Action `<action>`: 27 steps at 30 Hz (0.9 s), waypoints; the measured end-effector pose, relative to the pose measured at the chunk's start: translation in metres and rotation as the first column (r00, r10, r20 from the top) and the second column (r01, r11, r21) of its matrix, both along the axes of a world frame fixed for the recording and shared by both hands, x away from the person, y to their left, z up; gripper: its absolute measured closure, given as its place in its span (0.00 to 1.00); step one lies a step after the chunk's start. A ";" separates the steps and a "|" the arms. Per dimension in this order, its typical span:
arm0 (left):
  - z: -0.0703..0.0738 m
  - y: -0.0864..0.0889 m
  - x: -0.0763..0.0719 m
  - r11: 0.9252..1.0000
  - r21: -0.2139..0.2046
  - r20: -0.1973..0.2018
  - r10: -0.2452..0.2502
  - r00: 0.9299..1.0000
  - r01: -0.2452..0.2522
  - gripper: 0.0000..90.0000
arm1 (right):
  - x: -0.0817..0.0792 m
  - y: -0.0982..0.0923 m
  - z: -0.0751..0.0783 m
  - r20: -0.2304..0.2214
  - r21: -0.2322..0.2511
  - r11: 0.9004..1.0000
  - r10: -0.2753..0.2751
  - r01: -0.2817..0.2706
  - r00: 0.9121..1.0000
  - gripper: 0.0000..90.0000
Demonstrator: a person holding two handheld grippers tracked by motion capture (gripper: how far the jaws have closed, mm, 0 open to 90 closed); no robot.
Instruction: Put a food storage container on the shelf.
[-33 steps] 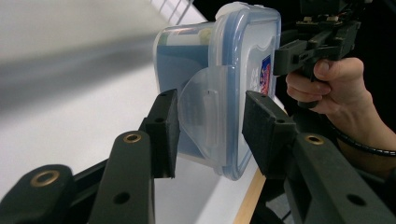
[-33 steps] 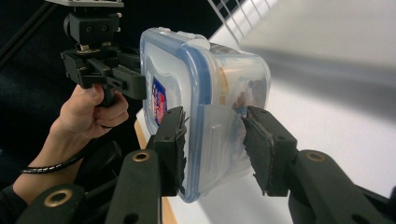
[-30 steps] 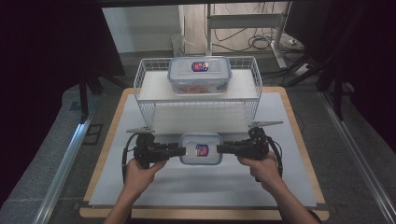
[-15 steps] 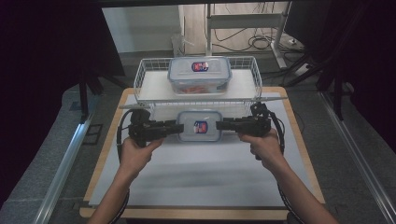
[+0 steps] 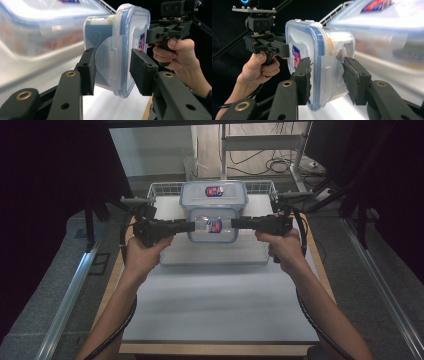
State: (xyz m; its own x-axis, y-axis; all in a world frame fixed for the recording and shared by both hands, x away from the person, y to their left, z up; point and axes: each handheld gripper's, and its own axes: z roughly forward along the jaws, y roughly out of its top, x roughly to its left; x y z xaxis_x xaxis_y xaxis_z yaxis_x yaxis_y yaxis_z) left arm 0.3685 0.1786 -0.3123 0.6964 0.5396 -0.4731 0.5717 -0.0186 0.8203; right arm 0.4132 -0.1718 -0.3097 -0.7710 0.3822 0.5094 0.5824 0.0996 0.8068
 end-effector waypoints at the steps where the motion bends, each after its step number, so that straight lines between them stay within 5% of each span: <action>1: 0.004 0.000 0.004 1.000 -0.005 0.000 0.003 1.000 -0.003 0.63 | 0.003 0.000 0.003 0.006 0.001 1.000 -0.002 0.002 1.000 0.65; 13: 0.031 0.002 0.043 0.999 -0.044 -0.016 0.022 1.000 -0.023 0.63 | 0.039 0.004 0.036 0.016 0.012 0.999 -0.049 0.048 0.999 0.64; 27: 0.031 0.004 0.073 0.996 -0.078 -0.055 0.048 0.997 -0.052 0.63 | 0.071 0.006 0.045 -0.005 0.036 0.996 -0.079 0.079 0.997 0.64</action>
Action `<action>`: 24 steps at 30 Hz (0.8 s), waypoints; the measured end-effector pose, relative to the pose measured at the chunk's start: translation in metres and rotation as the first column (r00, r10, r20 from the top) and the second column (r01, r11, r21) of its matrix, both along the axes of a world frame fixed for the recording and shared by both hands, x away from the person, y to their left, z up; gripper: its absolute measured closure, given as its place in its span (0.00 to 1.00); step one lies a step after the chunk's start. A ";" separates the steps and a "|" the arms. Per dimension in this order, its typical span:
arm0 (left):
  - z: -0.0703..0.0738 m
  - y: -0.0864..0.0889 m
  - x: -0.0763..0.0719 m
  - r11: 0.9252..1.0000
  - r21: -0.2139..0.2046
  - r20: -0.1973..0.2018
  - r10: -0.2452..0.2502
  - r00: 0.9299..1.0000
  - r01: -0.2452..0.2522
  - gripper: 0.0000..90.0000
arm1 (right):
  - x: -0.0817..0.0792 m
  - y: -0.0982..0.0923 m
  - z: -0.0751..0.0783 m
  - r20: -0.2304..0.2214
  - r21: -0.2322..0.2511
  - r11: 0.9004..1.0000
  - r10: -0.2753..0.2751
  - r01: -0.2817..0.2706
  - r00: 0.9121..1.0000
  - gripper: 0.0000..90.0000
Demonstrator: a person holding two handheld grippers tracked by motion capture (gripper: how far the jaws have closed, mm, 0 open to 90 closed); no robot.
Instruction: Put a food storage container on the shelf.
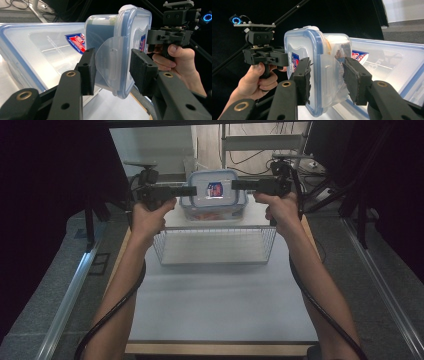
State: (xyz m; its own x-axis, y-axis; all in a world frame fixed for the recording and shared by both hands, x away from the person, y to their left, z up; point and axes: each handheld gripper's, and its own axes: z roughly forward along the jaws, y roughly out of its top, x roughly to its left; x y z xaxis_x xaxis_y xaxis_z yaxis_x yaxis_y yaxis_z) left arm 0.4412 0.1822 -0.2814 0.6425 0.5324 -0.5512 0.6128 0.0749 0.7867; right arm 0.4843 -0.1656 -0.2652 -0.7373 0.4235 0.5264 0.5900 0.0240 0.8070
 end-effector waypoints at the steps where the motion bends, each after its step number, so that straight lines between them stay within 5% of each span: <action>1: 0.000 0.000 0.001 1.000 0.000 -0.004 0.000 1.000 0.000 0.63 | 0.002 0.000 -0.001 -0.002 0.002 1.000 -0.002 0.002 1.000 0.64; 14: -0.003 0.001 0.009 0.999 -0.018 -0.031 0.027 0.999 -0.028 0.63 | 0.011 0.002 -0.008 -0.034 0.015 1.000 -0.021 0.022 0.999 0.62; 19: -0.002 -0.003 0.012 0.997 0.026 -0.041 0.071 0.997 -0.070 0.56 | 0.012 0.008 -0.007 -0.022 -0.040 0.997 -0.065 0.064 0.998 0.62; 24: -0.005 -0.002 0.016 0.997 0.004 -0.056 0.081 0.995 -0.081 0.52 | 0.012 0.012 -0.009 -0.011 -0.060 0.995 -0.075 0.074 0.997 0.60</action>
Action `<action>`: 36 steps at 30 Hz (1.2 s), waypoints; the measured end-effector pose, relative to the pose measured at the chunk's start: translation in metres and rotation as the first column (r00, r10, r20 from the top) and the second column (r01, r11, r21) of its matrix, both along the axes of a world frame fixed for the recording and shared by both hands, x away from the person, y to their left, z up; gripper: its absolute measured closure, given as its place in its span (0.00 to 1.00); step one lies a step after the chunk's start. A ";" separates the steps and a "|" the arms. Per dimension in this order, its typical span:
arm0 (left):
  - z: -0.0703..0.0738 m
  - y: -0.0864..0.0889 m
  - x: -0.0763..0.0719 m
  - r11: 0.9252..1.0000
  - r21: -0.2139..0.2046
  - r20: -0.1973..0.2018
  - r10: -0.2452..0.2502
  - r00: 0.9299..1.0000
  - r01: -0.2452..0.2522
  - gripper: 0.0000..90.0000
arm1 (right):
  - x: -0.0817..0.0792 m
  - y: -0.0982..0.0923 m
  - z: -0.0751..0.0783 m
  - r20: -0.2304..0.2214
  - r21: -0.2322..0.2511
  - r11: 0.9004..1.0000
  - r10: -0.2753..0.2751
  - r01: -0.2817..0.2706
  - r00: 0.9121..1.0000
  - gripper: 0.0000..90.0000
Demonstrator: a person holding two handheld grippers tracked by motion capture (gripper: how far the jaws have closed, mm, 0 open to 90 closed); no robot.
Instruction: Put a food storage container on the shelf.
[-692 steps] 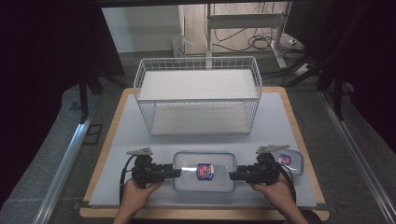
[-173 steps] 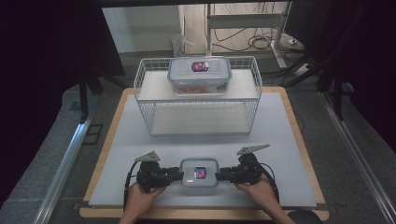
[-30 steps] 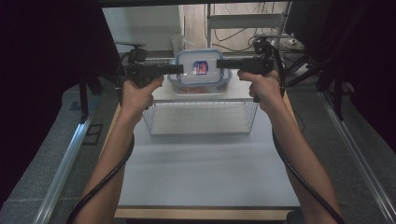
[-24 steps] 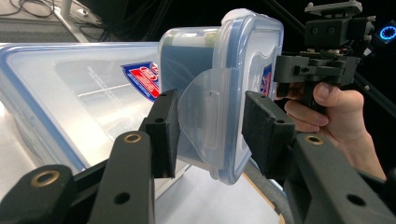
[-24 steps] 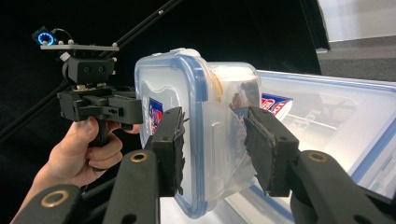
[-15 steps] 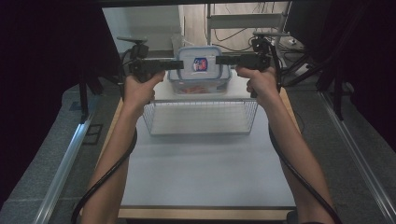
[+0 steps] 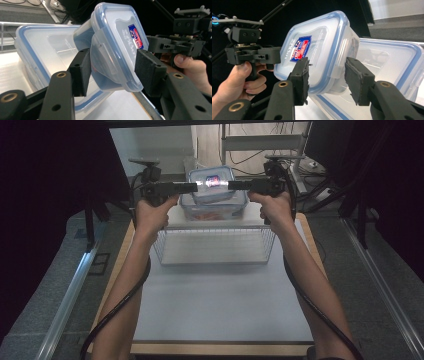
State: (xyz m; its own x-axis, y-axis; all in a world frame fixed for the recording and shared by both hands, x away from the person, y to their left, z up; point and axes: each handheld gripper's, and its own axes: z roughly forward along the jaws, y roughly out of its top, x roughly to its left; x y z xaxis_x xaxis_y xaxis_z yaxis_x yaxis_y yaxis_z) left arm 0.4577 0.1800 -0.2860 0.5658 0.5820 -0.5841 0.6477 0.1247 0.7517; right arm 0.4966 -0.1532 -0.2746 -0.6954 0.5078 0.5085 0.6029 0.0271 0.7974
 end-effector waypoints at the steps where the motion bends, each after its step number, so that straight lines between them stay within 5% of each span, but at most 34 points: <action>1: 0.000 0.000 0.001 1.000 0.000 0.001 0.005 1.000 -0.005 0.52 | 0.000 0.000 0.000 -0.006 0.006 1.000 -0.001 0.001 1.000 0.60; 9: 0.004 -0.005 0.005 0.999 0.033 0.009 0.033 0.999 -0.033 0.51 | -0.002 -0.002 -0.003 -0.019 0.027 1.000 -0.010 0.011 1.000 0.56; 19: 0.009 -0.007 -0.008 0.988 0.129 0.117 0.068 0.991 -0.083 0.46 | -0.010 -0.010 0.001 0.057 -0.001 0.999 -0.037 0.037 0.998 0.54; 28: 0.006 -0.012 -0.027 0.974 0.198 0.258 0.054 0.965 -0.107 0.32 | -0.021 -0.011 -0.009 0.147 -0.039 0.999 -0.018 0.024 0.989 0.45; 36: -0.008 -0.006 -0.045 0.970 0.222 0.307 0.026 0.951 -0.099 0.22 | -0.036 -0.018 -0.016 0.263 -0.116 0.993 0.004 0.027 0.965 0.32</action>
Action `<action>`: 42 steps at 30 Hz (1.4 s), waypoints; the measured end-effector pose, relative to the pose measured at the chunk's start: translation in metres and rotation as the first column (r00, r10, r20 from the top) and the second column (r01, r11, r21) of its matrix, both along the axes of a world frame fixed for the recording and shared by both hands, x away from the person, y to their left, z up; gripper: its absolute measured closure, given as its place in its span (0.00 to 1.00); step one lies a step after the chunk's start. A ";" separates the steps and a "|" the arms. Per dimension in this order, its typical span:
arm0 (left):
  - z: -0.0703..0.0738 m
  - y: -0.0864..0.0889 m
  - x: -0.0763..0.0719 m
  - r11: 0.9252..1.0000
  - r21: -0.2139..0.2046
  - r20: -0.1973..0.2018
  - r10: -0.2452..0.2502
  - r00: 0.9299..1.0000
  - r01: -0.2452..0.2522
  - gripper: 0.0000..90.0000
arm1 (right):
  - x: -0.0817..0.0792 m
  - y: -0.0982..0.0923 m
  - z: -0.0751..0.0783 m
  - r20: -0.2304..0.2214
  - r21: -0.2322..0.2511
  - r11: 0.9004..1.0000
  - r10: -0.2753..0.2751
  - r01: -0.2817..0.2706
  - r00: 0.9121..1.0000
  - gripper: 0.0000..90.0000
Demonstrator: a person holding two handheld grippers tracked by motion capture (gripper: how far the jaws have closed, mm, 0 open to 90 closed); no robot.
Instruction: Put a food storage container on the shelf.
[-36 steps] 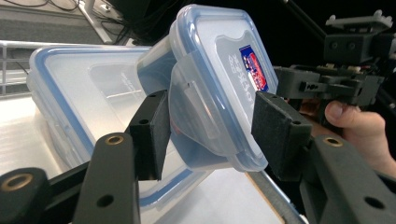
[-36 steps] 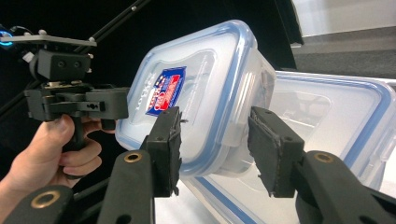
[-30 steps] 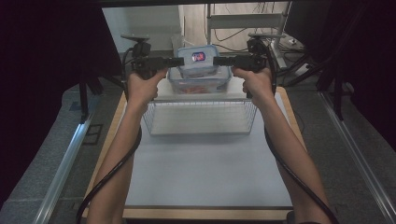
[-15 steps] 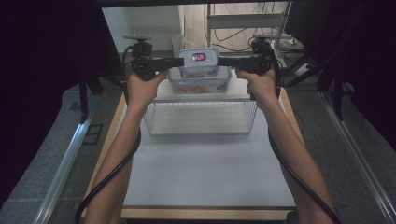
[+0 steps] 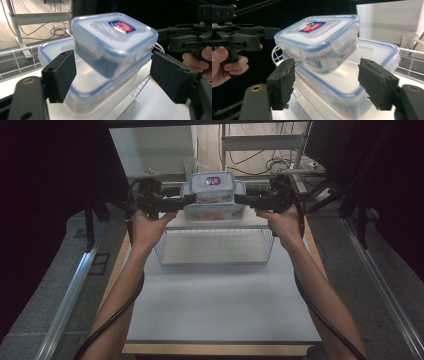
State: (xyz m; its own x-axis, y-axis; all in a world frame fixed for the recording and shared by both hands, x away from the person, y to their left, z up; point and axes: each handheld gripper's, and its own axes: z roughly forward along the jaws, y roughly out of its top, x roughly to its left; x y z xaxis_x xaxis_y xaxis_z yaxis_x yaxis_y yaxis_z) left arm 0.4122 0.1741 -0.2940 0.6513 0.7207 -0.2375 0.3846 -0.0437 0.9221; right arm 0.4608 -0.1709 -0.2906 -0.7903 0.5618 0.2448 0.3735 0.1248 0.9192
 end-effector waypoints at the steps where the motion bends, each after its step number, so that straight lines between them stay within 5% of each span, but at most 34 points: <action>1: -0.002 0.001 -0.003 1.000 0.001 0.006 0.000 1.000 0.000 0.20 | -0.002 -0.002 -0.001 0.007 -0.003 1.000 0.001 -0.001 1.000 0.31; 13: -0.022 0.010 -0.035 0.997 0.075 0.042 -0.014 0.999 0.011 0.11 | -0.017 -0.016 -0.014 0.050 -0.038 0.999 0.003 -0.001 0.999 0.22; 21: -0.038 0.002 -0.069 0.983 0.185 0.076 -0.028 0.997 0.013 0.06 | -0.042 -0.014 -0.024 0.074 -0.105 0.994 0.017 -0.009 0.997 0.13; 24: -0.049 -0.001 -0.083 0.975 0.221 0.083 -0.026 0.996 0.007 0.05 | -0.054 -0.013 -0.030 0.090 -0.145 0.989 0.018 -0.005 0.996 0.11; 32: -0.086 -0.002 -0.113 0.972 0.236 0.070 -0.031 0.997 0.013 0.04 | -0.092 -0.013 -0.061 0.099 -0.248 0.969 0.029 -0.004 0.995 0.05; 42: -0.140 0.001 -0.148 0.967 0.253 0.056 -0.021 0.998 0.007 0.03 | -0.126 -0.031 -0.108 0.048 -0.239 0.971 0.017 -0.005 0.999 0.05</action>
